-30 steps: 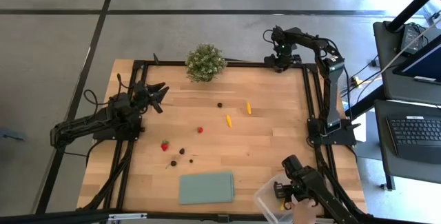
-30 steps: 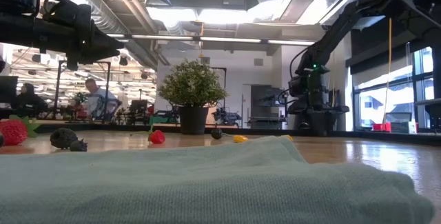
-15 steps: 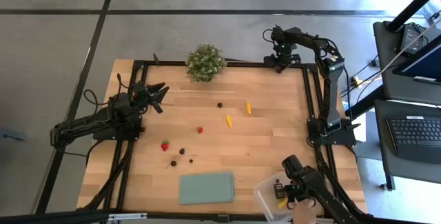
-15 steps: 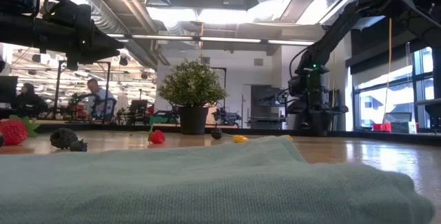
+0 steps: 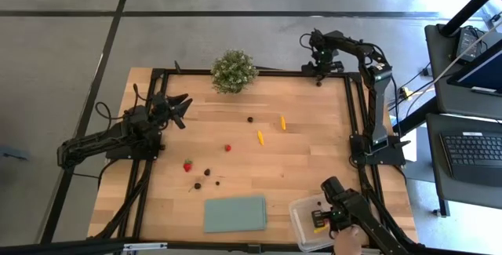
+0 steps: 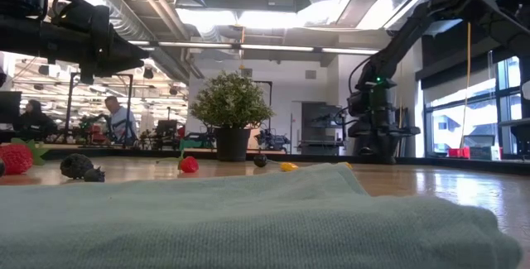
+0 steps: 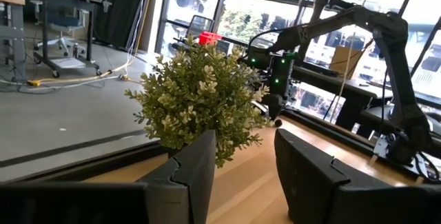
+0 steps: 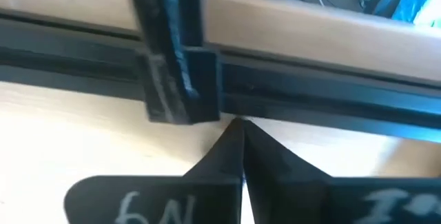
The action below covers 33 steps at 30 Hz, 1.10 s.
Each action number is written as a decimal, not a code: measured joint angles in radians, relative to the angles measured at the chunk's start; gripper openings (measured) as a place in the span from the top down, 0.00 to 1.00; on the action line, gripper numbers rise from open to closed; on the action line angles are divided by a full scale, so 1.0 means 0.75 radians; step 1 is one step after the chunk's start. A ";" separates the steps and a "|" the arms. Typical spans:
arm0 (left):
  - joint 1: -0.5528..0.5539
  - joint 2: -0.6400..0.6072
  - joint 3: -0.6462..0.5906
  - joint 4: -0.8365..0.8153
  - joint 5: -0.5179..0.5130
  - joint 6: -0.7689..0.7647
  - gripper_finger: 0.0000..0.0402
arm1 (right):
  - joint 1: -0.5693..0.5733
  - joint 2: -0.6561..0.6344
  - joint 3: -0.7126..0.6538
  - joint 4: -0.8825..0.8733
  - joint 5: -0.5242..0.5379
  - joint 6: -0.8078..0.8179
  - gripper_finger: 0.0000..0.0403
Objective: Pick and placing Produce into tupperware
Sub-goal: Put the blackberry into the transparent bin
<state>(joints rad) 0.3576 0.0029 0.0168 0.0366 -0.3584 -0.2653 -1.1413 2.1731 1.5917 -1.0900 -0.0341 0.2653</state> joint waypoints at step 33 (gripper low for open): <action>0.000 0.000 0.000 0.000 0.000 0.044 0.64 | 0.001 0.000 0.002 -0.075 -0.027 0.020 0.45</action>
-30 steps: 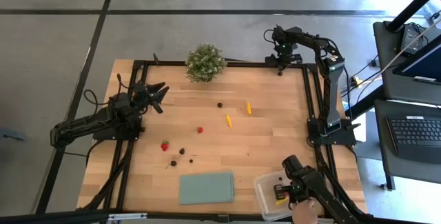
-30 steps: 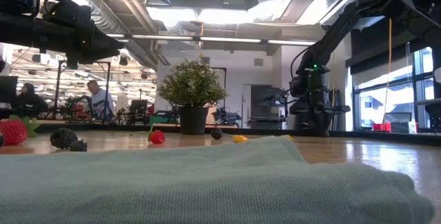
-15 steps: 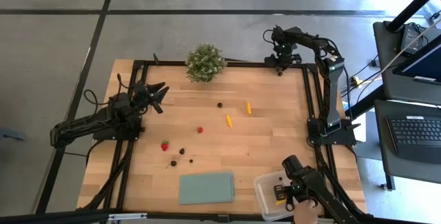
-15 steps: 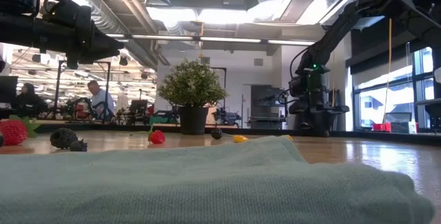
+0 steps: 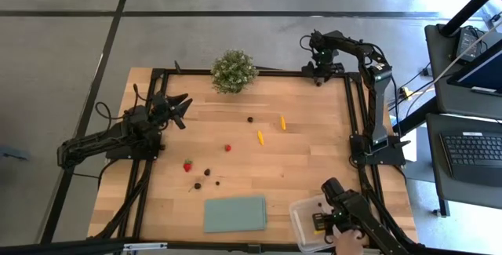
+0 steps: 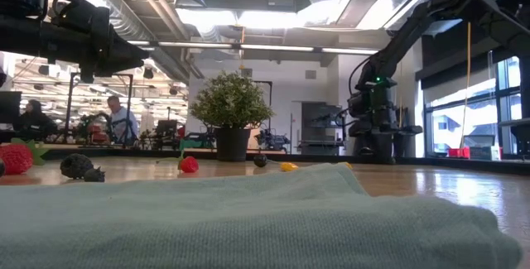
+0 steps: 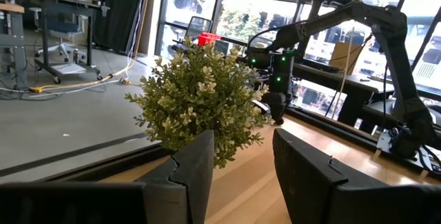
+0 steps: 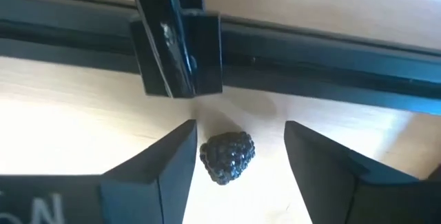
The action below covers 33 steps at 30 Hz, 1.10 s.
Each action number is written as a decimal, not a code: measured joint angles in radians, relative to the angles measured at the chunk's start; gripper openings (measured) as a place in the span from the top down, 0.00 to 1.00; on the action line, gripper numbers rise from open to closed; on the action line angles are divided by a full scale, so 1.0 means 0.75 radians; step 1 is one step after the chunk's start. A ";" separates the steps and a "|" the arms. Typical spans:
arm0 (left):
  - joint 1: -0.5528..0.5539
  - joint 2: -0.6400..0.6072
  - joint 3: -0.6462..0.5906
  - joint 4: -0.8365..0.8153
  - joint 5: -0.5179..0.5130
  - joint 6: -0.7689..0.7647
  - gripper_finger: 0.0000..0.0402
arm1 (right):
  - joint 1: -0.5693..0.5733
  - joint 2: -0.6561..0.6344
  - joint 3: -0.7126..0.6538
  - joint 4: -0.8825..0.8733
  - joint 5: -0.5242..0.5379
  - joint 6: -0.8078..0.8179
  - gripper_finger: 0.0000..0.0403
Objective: Pick and placing Produce into tupperware
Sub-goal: Put the blackberry into the transparent bin
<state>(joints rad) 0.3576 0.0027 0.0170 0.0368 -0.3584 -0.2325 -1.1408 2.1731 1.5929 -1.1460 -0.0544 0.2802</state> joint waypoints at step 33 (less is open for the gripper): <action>0.000 0.000 0.000 0.000 0.001 -0.001 0.64 | 0.022 -0.002 0.001 -0.036 -0.042 0.075 0.47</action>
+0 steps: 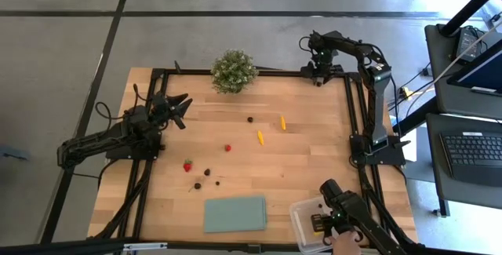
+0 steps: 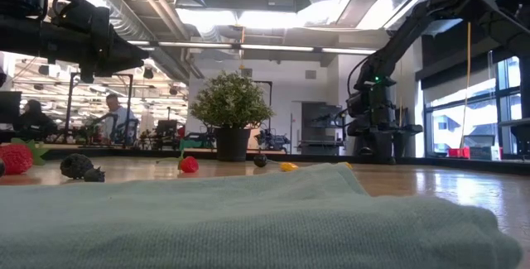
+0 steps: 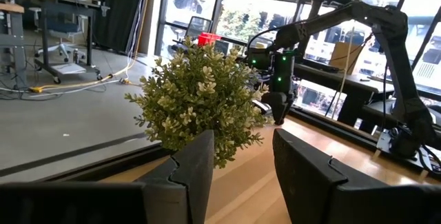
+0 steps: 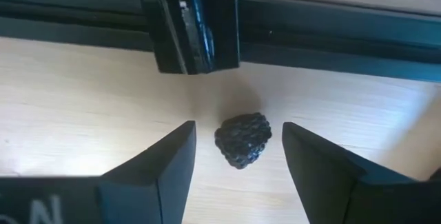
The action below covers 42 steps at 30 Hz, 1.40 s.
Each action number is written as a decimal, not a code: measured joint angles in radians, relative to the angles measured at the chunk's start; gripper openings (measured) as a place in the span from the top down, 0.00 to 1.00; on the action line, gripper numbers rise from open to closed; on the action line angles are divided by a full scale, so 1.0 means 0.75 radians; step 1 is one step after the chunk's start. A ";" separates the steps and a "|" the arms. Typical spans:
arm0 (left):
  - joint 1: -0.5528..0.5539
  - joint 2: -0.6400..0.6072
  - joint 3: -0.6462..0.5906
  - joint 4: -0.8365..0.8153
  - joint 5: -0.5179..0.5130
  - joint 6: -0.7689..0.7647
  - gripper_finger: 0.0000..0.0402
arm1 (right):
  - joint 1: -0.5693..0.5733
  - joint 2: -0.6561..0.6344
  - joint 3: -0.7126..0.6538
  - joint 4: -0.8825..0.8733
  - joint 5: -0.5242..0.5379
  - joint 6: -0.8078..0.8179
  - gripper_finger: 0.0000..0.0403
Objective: Pick and placing Produce into tupperware
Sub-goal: Put the blackberry into the transparent bin
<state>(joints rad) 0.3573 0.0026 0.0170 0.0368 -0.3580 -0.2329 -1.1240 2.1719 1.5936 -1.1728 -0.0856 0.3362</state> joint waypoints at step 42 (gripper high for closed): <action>0.000 0.000 0.000 0.000 0.000 0.000 0.64 | 0.013 -0.007 0.003 -0.019 0.009 0.000 0.76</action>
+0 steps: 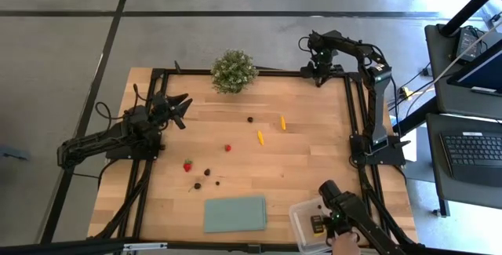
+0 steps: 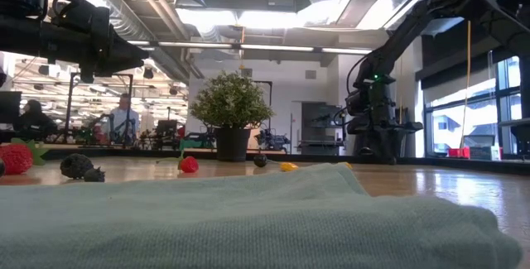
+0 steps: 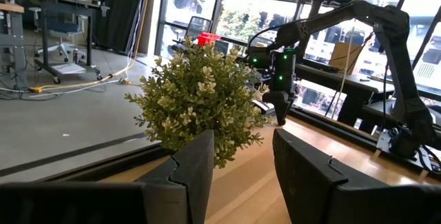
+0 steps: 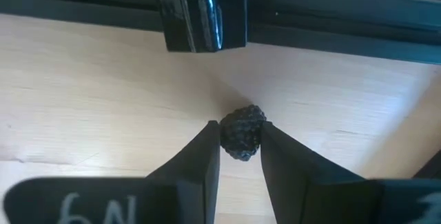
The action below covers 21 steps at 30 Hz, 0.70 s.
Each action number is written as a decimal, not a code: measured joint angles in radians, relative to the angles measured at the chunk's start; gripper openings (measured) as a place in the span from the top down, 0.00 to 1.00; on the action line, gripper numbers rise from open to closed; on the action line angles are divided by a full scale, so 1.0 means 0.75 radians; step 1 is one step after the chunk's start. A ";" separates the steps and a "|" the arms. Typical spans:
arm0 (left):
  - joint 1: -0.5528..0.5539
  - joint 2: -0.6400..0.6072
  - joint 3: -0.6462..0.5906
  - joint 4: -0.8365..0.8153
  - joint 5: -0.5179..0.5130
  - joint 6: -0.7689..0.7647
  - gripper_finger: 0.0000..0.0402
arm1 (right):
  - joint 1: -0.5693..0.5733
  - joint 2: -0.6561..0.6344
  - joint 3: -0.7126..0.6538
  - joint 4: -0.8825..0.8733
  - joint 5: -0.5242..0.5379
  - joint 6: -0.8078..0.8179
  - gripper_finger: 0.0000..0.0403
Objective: Pick and placing Produce into tupperware
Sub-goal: Put the blackberry into the transparent bin
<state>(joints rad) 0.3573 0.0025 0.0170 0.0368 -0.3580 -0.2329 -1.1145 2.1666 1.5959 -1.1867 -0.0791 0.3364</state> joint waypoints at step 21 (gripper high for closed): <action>0.000 0.000 0.000 0.000 0.000 0.000 0.64 | 0.010 0.012 -0.007 -0.050 0.000 0.000 0.66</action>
<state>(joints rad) 0.3573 0.0026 0.0170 0.0368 -0.3580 -0.2326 -1.1072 2.1754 1.5909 -1.2241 -0.0792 0.3363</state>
